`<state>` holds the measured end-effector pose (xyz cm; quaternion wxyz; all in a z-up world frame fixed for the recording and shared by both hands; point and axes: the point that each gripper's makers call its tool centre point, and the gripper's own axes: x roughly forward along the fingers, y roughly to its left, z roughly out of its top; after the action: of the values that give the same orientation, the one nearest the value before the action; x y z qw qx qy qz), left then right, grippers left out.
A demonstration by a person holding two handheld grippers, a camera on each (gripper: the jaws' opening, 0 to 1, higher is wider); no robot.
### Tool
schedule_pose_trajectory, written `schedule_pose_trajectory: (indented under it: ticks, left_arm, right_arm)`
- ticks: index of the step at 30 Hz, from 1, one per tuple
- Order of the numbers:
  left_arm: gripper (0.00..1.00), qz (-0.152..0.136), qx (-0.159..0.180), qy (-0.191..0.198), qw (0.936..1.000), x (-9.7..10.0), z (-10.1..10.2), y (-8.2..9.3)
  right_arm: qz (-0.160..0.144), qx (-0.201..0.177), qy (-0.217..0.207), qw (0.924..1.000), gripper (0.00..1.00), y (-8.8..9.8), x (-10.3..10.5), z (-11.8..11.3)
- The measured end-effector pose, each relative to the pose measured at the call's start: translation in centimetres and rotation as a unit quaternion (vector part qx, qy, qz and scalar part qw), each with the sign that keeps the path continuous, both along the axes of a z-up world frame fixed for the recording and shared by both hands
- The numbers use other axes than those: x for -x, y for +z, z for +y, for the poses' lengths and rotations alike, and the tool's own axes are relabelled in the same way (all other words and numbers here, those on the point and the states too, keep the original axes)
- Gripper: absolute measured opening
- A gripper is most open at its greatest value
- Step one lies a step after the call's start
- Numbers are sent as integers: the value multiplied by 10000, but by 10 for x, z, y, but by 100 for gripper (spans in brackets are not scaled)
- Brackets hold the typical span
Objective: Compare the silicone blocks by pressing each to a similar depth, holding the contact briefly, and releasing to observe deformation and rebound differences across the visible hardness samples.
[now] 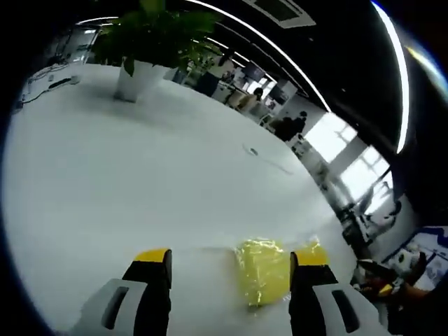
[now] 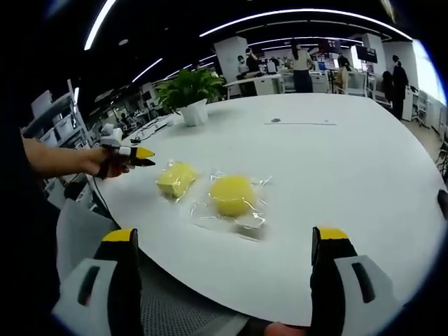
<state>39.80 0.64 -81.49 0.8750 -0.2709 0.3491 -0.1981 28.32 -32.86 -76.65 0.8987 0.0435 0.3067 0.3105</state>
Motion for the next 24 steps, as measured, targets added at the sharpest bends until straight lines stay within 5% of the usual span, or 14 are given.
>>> schedule_pose_trajectory:
  ticks: [3,6,11,15,20,24]
  left_arm:
    - [65,-81,-125,-194,9997,-4,-12,-3]
    - [51,-62,188,-253,9995,-10,-22,-2]
    - [32,357,573,114,9977,-17,-22,-11]
    - [27,439,423,153,9980,-24,-22,-22]
    - [6,535,62,34,9985,-21,-21,-31]
    - [0,324,-146,-221,9991,-21,-28,-29]
  right_arm:
    - [-17,-36,-49,10000,96,2,-1,0]
    - [-24,-81,-125,9999,96,5,2,0]
    - [-24,-129,-221,9997,96,5,10,-2]
    - [-3,-105,-286,9995,96,6,15,-7]
    - [-21,-46,-407,9992,96,8,18,-17]
    - [-76,-46,-466,9989,96,10,19,-19]
